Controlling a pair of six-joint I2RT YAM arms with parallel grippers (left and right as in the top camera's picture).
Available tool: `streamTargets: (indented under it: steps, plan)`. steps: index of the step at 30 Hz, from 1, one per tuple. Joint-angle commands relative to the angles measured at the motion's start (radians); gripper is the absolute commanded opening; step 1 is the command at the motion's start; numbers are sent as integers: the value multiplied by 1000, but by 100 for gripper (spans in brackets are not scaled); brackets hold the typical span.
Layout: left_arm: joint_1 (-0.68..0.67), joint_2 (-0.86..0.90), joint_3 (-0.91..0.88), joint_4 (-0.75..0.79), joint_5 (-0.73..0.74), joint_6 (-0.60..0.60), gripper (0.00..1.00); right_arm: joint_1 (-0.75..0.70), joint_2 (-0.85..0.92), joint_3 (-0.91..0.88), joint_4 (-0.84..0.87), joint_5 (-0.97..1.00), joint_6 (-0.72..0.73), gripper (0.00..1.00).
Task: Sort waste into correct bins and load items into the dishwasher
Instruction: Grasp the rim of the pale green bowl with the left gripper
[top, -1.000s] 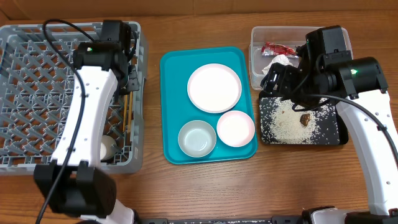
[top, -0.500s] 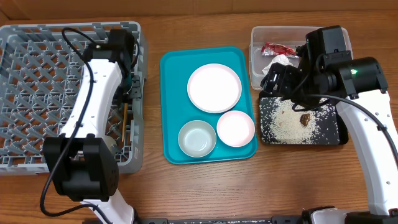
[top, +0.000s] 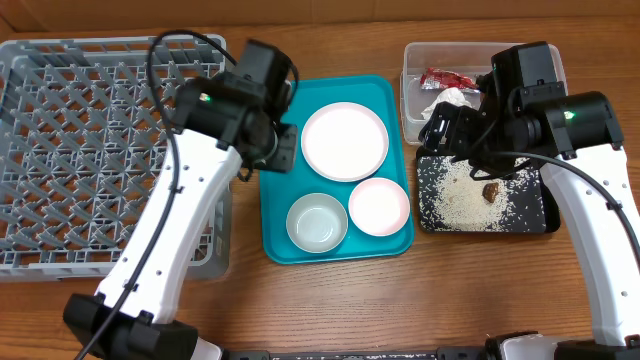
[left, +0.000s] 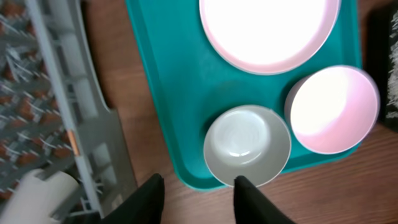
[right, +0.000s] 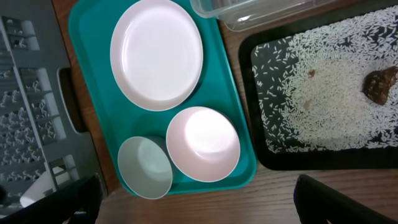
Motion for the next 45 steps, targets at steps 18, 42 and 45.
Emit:
streamTargets:
  steps: [18, 42, 45]
  plan:
    - [-19, 19, -706, 570, 132, -53, 36, 0, -1, 16, -3, -5, -5, 100]
    - [65, -8, -511, 344, 42, -62, 43, 0, -1, 16, 12, -5, -5, 100]
    - [71, 1, -534, 367, 44, -44, 44, 0, -1, 16, 15, -5, -5, 100]
